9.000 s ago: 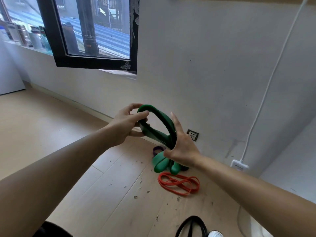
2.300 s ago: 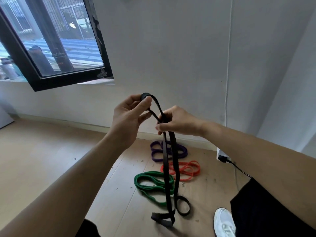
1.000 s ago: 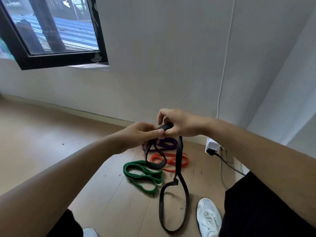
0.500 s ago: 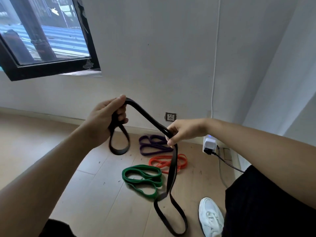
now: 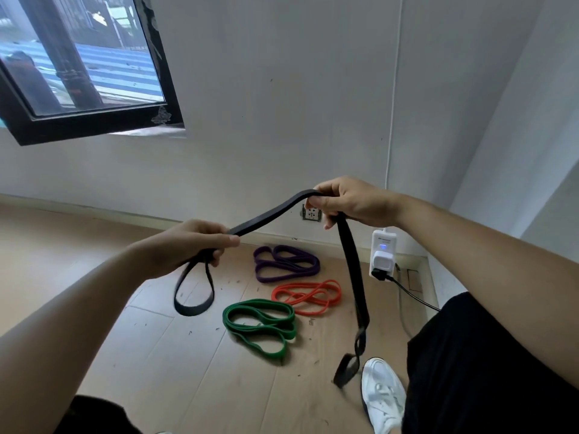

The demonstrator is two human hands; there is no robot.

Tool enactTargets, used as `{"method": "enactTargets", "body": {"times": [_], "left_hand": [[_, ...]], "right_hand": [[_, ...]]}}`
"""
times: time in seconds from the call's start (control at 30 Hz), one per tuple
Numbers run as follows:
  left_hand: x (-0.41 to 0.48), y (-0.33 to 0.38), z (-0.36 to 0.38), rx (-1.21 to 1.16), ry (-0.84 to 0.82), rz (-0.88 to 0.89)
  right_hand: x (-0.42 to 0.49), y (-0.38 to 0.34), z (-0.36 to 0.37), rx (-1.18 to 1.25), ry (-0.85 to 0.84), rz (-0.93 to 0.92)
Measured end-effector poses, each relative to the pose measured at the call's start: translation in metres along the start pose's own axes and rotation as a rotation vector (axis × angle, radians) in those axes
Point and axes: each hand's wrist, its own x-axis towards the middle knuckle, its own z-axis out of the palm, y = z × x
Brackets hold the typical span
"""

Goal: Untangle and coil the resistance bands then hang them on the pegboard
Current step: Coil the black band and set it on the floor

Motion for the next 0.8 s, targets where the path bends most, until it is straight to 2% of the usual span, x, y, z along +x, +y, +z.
{"method": "enactTargets", "body": {"times": [0.13, 0.3, 0.4, 0.6, 0.67, 0.8], "left_hand": [[0.004, 0.009, 0.022, 0.107, -0.044, 0.013], [0.008, 0.027, 0.054, 0.012, -0.089, 0.093], [0.007, 0.032, 0.067, 0.038, -0.111, 0.121], [0.005, 0.039, 0.064, -0.118, 0.049, 0.259], [0.003, 0.04, 0.057, -0.18, 0.102, 0.305], [-0.004, 0.042, 0.033, -0.362, 0.195, 0.345]], "right_hand": [[0.001, -0.007, 0.014, -0.041, -0.001, -0.045], [0.002, -0.023, 0.038, -0.279, -0.147, -0.061], [0.003, -0.024, 0.046, -0.354, -0.195, -0.06], [0.007, -0.012, 0.05, -0.198, -0.262, 0.007], [0.01, -0.003, 0.054, -0.212, -0.286, 0.03], [0.017, 0.019, 0.068, -0.291, -0.198, 0.055]]}}
